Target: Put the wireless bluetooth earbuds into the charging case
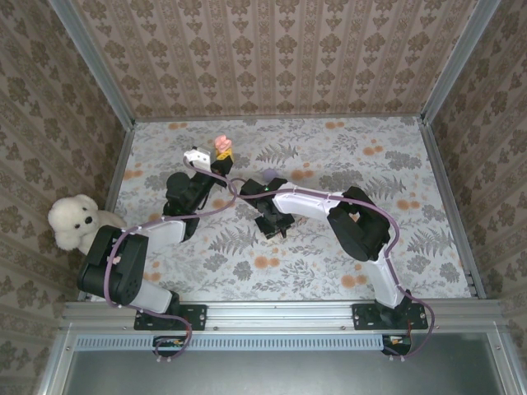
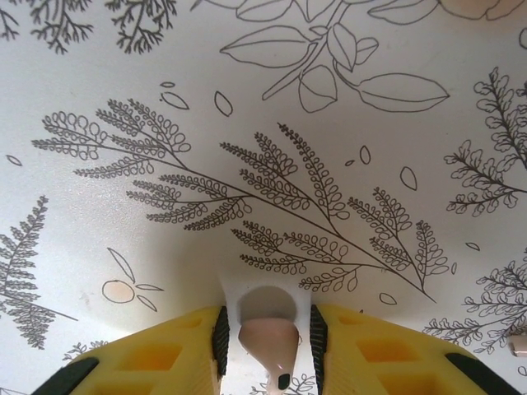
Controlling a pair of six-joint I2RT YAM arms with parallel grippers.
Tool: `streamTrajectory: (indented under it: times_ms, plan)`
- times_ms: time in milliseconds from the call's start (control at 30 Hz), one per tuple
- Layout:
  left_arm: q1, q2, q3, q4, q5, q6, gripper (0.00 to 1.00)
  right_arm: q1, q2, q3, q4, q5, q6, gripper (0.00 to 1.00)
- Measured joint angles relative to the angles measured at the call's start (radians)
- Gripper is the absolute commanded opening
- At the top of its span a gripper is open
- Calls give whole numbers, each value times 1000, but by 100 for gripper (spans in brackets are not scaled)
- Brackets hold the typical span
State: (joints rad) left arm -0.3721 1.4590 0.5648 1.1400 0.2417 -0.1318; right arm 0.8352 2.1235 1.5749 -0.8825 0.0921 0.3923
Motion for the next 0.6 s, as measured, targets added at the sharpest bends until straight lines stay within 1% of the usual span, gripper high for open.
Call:
streamTrajectory:
  times_ms: [167, 400, 600]
  plan:
    - [0, 0, 0, 0, 0, 0, 0, 0, 0, 0, 1, -9, 0, 32]
    - [0, 0, 0, 0, 0, 0, 0, 0, 0, 0, 2, -21, -2, 24]
    - [0, 0, 0, -2, 0, 0, 0, 0, -2, -1, 3, -21, -3, 21]
